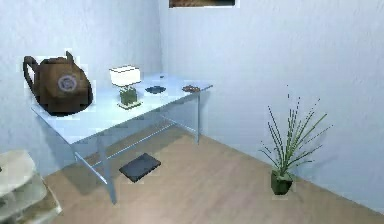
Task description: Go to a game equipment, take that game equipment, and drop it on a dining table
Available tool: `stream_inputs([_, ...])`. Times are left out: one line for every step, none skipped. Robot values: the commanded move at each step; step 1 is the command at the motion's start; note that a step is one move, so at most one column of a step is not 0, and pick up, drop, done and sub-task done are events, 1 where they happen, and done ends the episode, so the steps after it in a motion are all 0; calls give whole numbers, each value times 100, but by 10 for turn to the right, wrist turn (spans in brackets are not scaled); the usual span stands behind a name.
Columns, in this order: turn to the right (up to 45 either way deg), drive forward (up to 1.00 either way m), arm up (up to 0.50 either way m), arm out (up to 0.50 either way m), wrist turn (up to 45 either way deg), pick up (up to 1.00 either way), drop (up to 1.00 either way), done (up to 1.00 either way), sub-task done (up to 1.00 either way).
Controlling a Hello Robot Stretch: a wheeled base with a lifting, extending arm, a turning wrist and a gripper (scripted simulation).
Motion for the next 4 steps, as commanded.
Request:
stream_inputs([0, 100, 0, 0, 0, 0, 0, 0, 0])
stream_inputs([0, 10, 0, 0, 0, 0, 0, 0, 0])
stream_inputs([-450, 0, 0, 0, 0, 0, 0, 0, 0])
stream_inputs([-450, 0, 0, 0, 0, 0, 0, 0, 0])
